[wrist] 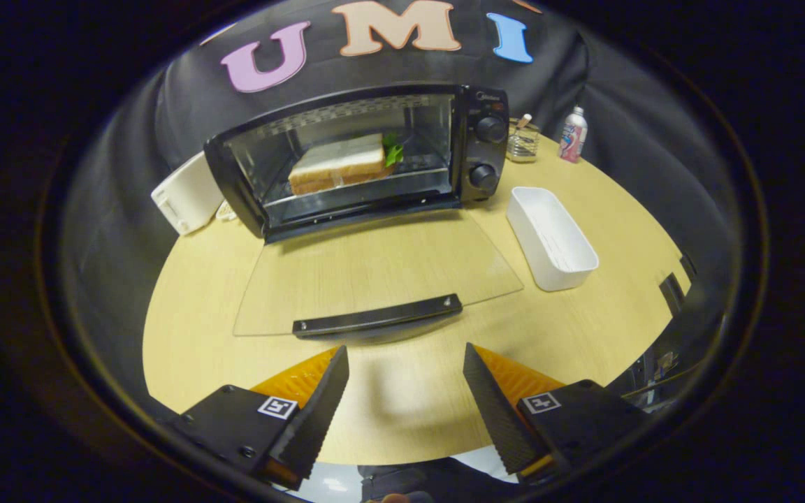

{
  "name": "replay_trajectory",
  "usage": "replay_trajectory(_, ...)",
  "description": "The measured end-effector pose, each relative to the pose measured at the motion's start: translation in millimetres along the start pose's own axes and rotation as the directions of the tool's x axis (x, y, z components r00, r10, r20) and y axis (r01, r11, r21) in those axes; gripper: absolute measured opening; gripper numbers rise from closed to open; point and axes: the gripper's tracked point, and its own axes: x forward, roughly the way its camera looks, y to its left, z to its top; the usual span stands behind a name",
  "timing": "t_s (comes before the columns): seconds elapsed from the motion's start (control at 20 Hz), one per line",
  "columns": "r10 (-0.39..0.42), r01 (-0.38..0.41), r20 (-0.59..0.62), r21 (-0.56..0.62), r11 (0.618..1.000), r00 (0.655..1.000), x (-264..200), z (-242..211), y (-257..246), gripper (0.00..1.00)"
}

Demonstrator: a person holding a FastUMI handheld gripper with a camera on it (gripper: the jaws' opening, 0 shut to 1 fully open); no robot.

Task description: Open the toaster oven, put the food inside, and close the toaster oven door.

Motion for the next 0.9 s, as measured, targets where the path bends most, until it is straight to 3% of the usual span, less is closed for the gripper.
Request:
replay_trajectory(0.5, 0.037, -0.039, -0.028, -0.09, 0.995, 0.999, 39, -8, 9, 1.0)
replay_trajectory(0.9, 0.04, -0.037, 0.022, -0.111, 0.993, 0.999, 29, 2, 11, 1.0)
